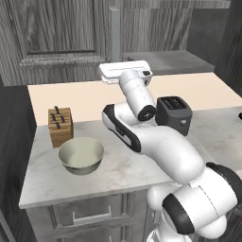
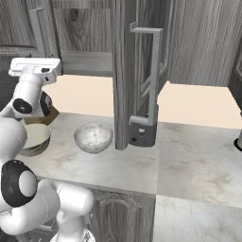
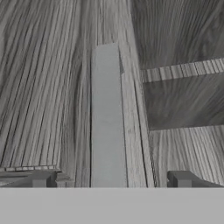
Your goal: Open the cabinet. Pick the bowls from the counter and place them in the cabinet. Then close the cabinet.
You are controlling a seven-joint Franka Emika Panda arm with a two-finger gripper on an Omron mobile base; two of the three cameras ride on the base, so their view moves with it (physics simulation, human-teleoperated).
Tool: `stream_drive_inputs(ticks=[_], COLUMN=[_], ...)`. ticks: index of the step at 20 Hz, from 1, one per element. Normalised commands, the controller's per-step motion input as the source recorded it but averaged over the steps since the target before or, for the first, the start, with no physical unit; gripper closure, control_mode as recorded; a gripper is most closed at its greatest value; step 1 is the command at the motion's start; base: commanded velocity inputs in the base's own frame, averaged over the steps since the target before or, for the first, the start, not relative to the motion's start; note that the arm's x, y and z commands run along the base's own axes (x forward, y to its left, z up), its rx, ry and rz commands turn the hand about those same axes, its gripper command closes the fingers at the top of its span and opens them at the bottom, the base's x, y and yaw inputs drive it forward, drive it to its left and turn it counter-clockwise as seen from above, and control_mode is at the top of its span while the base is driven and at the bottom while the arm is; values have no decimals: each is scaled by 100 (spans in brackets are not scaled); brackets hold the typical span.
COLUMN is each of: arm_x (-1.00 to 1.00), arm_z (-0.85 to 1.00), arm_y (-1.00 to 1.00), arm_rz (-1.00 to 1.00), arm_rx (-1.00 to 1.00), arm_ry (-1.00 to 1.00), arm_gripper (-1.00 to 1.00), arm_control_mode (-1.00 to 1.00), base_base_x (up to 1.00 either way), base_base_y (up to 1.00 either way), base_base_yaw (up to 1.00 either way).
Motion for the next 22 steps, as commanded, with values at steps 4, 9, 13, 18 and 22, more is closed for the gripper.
stream_drive_inputs(ticks=[4, 9, 13, 18, 22], arm_x=[34, 36, 56, 74, 27], arm_z=[21, 12, 0, 0, 0], arm_y=[8, 20, 21, 7, 10], arm_rz=[0, 0, 0, 0, 0], arm_rx=[0, 0, 0, 0, 0], arm_ry=[0, 0, 1, 3, 0], arm_gripper=[-100, -100, -100, 100, 100], arm_control_mode=[-100, -100, -100, -100, -100], base_base_x=[0, 0, 0, 0, 0], base_base_y=[0, 0, 0, 0, 0], base_base_yaw=[0, 0, 0, 0, 0])
